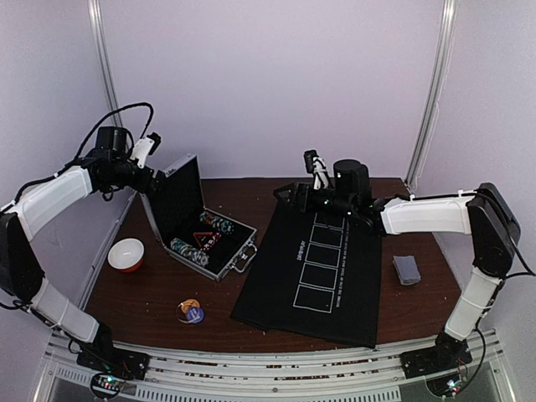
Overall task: Distribute texas hold em gaming equipment
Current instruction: Pick up the dealer button from the center of the board.
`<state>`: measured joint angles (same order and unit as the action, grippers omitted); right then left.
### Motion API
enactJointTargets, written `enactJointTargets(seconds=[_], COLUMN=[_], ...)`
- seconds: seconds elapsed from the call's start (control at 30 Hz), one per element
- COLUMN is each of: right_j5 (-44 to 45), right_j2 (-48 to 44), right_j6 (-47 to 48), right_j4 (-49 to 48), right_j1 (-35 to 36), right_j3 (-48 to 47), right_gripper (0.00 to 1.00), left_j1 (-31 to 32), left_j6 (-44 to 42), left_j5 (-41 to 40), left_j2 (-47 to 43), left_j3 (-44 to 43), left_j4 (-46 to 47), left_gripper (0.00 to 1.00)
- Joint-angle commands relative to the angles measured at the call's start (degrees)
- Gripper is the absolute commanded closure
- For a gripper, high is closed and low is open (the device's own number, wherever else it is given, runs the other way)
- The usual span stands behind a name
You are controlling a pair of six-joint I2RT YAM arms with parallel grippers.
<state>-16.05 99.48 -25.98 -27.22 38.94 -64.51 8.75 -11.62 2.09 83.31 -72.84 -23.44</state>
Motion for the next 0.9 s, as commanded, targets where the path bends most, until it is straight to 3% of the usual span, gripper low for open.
enactJointTargets(seconds=[0.0,0.27,0.47,0.87], right_j5=[-1.5,-2.6,-3.7,-4.3], right_j2=[0.5,0.8,1.0,1.1], right_j6=[1.2,1.4,1.6,1.6], right_j4=[0.7,0.9,1.3,1.8], right_j1=[0.4,0.3,0.3,0.4], right_j3=[-1.9,-2.3,-2.7,-3.0], right_gripper=[0.15,0.15,0.15,0.15], left_j1=[0.2,0.5,0.5,0.4], left_j6=[-1.1,-1.2,-2.2,-2.3], left_j5=[1.5,6.2,3.6,6.3], left_j2=[-1.0,-1.9,-0.7,-0.7], left_j3=[-1.5,-2.2,-2.3,-3.9], left_j4=[3.3,4.4,3.8,4.9], left_gripper=[0.02,0.02,0.02,0.02])
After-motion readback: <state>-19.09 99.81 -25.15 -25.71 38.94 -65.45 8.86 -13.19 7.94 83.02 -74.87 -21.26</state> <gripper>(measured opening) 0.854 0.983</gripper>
